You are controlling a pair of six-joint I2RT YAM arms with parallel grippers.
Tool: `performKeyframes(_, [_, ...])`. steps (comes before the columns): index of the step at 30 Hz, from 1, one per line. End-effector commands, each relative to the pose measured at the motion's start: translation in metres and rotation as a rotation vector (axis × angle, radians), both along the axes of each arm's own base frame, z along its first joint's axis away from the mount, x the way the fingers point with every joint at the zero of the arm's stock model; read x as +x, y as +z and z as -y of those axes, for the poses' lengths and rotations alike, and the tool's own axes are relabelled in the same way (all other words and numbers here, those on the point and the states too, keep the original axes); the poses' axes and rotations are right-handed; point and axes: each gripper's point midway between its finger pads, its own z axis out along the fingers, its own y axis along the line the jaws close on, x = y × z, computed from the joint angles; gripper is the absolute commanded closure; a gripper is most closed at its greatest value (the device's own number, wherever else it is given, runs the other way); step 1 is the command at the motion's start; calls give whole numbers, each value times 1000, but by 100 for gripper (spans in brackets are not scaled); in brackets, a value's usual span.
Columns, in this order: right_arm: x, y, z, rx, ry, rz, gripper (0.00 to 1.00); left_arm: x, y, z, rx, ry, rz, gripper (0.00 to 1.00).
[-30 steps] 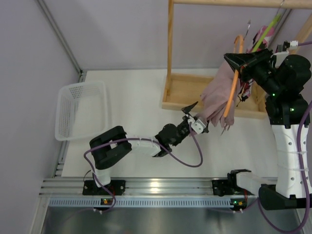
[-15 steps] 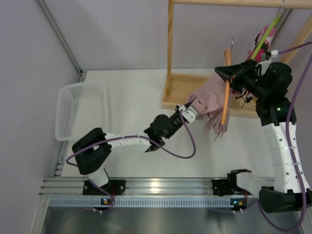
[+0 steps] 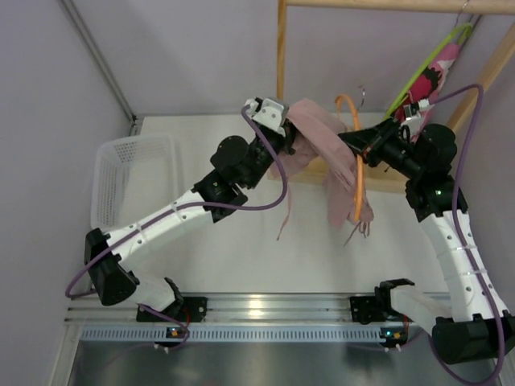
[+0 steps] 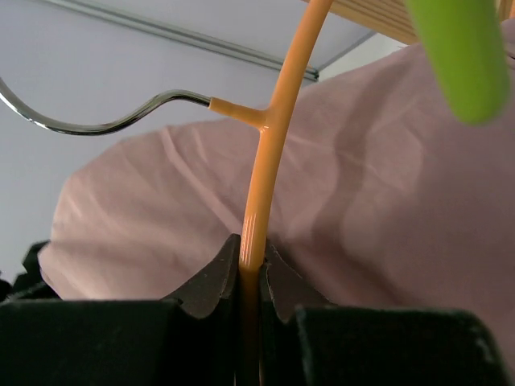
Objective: Remove the trousers from the hanger
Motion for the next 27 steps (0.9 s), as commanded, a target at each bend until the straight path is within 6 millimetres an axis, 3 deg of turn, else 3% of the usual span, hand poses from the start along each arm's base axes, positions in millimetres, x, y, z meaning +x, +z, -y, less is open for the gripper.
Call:
performKeyframes(1, [-5,-3,-3,-76,12,137,100,-10,92,-58,-230,84,53,100])
performKeyframes(3, [-4,-23,-5,-92,11,96,100,-8,104,-71,-236,114,59,100])
performKeyframes(4, [-4,-42,-9,-98,23,58,100,-11,120,-81,-264,126,77,100])
performKeyframes(10, [4,-90,-10,-145,22,-16,100,-21,173,-124,-320,210,153,100])
performKeyframes(13, [8,-101,-12,-175,32,-24,100,-26,200,-147,-329,273,215,100])
performKeyframes(17, [7,-101,-16,-196,49,-7,100,-27,225,-186,-303,411,298,100])
performKeyframes(21, [4,-94,-19,-211,69,25,100,-15,223,-234,-256,614,320,100])
performKeyframes(22, [3,-90,-20,-213,72,38,100,-8,220,-261,-261,706,304,100])
performKeyframes(23, [3,-88,-20,-219,73,45,100,-4,217,-274,-249,751,292,100])
performKeyframes(24, [2,-89,-20,-228,79,44,100,2,208,-288,-221,804,269,100])
performKeyframes(25, [1,-85,-21,-231,83,56,100,6,202,-316,-205,910,250,100])
performKeyframes(27, [0,-80,-21,-246,93,81,100,14,183,-344,-155,1033,192,100])
